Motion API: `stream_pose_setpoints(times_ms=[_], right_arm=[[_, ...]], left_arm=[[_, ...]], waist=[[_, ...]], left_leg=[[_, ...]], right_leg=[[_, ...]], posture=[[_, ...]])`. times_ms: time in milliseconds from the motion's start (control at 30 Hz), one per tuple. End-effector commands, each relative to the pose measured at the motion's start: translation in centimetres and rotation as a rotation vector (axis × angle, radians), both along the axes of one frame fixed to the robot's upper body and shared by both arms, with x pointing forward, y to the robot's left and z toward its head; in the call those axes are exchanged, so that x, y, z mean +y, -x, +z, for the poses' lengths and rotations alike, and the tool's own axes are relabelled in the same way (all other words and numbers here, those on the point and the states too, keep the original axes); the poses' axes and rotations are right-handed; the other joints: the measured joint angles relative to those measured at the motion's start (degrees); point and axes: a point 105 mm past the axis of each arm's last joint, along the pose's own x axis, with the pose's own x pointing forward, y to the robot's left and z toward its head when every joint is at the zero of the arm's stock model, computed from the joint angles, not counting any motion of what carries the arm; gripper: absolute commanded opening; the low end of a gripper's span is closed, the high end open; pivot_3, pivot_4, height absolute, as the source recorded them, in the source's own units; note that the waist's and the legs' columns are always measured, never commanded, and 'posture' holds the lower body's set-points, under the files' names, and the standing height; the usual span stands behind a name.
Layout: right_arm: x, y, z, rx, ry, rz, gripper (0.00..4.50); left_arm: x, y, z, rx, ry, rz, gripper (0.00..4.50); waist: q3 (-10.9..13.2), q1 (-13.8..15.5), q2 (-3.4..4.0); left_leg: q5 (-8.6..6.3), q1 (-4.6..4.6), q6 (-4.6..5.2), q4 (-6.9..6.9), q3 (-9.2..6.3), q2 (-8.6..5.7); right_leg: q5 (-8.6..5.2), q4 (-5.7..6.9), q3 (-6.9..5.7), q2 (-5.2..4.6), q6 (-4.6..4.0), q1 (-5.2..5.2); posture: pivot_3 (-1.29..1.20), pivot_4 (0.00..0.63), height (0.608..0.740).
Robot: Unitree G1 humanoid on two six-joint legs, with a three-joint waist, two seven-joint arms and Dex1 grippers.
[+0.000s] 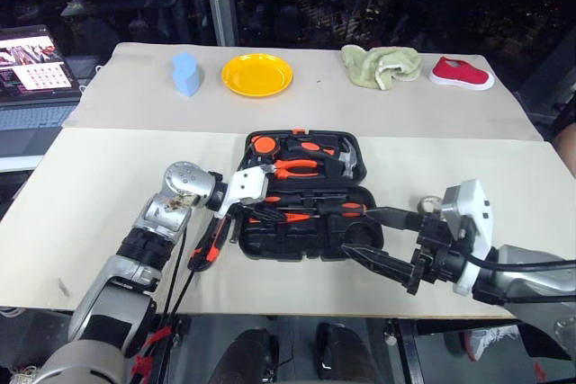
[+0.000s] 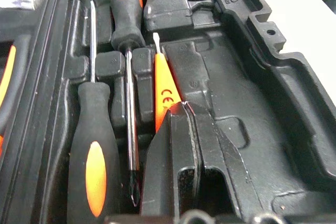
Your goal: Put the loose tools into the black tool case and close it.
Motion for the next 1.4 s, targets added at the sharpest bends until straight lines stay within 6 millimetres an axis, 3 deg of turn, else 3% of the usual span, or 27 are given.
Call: stream_pose_setpoints(times_ms=[33, 500, 567, 667, 767, 833, 933, 967, 1100, 1167, 1267, 1333, 1400], right_arm=[[0.2, 0.1, 1.2, -0.057, -0.021, 0.012, 4.5], [0.1, -0.3, 1.6, -0.062, -0.026, 0.014, 4.5], [0.0, -0.5, 1.8, -0.067, -0.02, 0.025, 4.5], [0.1, -0.7, 2.4, -0.086, -0.012, 0.05, 4.5], [0.2, -0.9, 2.8, -0.1, -0.006, 0.084, 4.5], [0.2, -0.9, 2.9, -0.108, 0.006, 0.118, 4.5], [0.3, -1.1, 2.9, -0.119, 0.018, 0.165, 4.5], [0.4, -1.1, 2.9, -0.121, 0.021, 0.18, 4.5], [0.5, -1.6, 3.4, -0.134, 0.018, 0.288, 4.5], [0.6, -1.7, 3.4, -0.139, 0.024, 0.319, 4.5], [0.8, -2.1, 3.3, -0.143, 0.036, 0.336, 4.5], [1.0, -2.2, 3.3, -0.145, 0.033, 0.345, 4.5], [1.2, -2.1, 3.2, -0.141, 0.022, 0.352, 4.5]], left_arm=[[0.4, 0.4, -2.4, 0.035, -0.08, 0.001, 0.01], [2.3, 0.9, -3.6, 0.045, -0.117, 0.033, 0.01], [2.5, 0.5, -2.6, 0.036, -0.097, 0.057, 0.01], [3.6, 0.0, 0.7, 0.055, -0.046, 0.119, 0.01], [5.3, 0.9, 4.7, 0.135, 0.029, 0.165, 0.71], [7.0, 2.0, 7.4, 0.192, 0.086, 0.216, 1.46], [9.8, 3.6, 9.3, 0.217, 0.109, 0.325, 2.66], [10.7, 4.0, 9.5, 0.221, 0.105, 0.365, 2.93], [20.2, 7.1, 6.9, 0.281, 0.02, 0.762, 4.47], [22.4, 8.4, 5.6, 0.288, -0.04, 0.839, 4.47], [22.2, 9.5, 5.2, 0.298, -0.084, 0.837, 4.47], [21.0, 9.4, 5.4, 0.295, -0.081, 0.821, 4.47], [18.6, 8.9, 6.0, 0.306, -0.064, 0.805, 4.47]], waist=[[0.0, 0.0, 0.0], [0.0, -0.6, 0.03], [0.0, -0.8, 0.04], [0.0, -1.4, 0.01], [0.0, -1.8, -0.03], [0.1, -1.8, -0.09], [0.1, -1.8, -0.07], [0.1, -1.7, -0.06], [0.1, -2.7, 0.02], [0.1, -2.8, 0.02], [0.2, -1.6, -0.02], [0.2, -0.2, -0.03], [0.2, 0.4, -0.03]], left_leg=[[-0.01, 0.04, 0.01, 0.0, 0.0, 0.0], [-0.21, 0.8, 0.32, -0.08, -0.01, 0.08], [-0.21, 0.85, 0.32, -0.09, -0.01, 0.1], [-0.2, 0.83, 0.31, -0.07, 0.01, 0.1], [-0.19, 0.73, 0.31, -0.07, 0.0, 0.1], [-0.18, 0.47, 0.3, -0.08, -0.01, 0.1], [0.11, -0.06, -0.2, -0.05, 0.0, 0.06], [0.11, -0.04, -0.21, -0.05, 0.0, 0.06], [0.01, 0.06, -0.3, -0.24, 0.08, 0.04], [0.01, 0.1, -0.33, -0.38, 0.11, 0.05], [-0.01, 0.12, -0.57, -0.5, 0.06, 0.06], [-0.14, 0.12, -0.95, -0.49, -0.04, 0.06], [-0.29, 0.1, -0.68, -0.48, -0.04, 0.05]], right_leg=[[0.0, 0.0, 0.0, 0.0, 0.0, 0.04], [-0.03, -0.14, -0.02, 0.01, 0.04, 0.83], [-0.04, -0.13, -0.02, 0.01, 0.04, 0.86], [-0.05, -0.14, -0.01, 0.02, 0.06, 0.86], [-0.06, -0.09, -0.02, 0.08, 0.07, 0.72], [-0.05, -0.04, -0.04, 0.11, 0.05, 0.46], [-0.02, 0.04, -0.05, 0.13, 0.02, -0.21], [-0.03, 0.06, -0.07, 0.14, 0.02, -0.21], [-0.07, -0.05, -0.07, 0.2, 0.01, -0.21], [-0.1, -0.07, -0.09, 0.23, -0.03, -0.22], [-0.13, -0.15, -0.13, 0.08, -0.09, -0.21], [-0.13, -0.27, -0.25, -0.03, -0.09, -0.19], [-0.06, -0.37, -0.25, -0.08, -0.06, -0.14]], posture=[[0.0, 0.15, 0.74], [0.0, 0.15, 0.74], [0.0, 0.15, 0.74], [0.0, 0.15, 0.74], [0.0, 0.15, 0.74], [0.0, 0.15, 0.74], [0.0, 0.15, 0.74], [0.0, 0.15, 0.74], [0.0, 0.15, 0.74], [0.0, 0.15, 0.74], [0.0, 0.15, 0.74], [0.0, 0.15, 0.74], [0.0, 0.15, 0.74]])
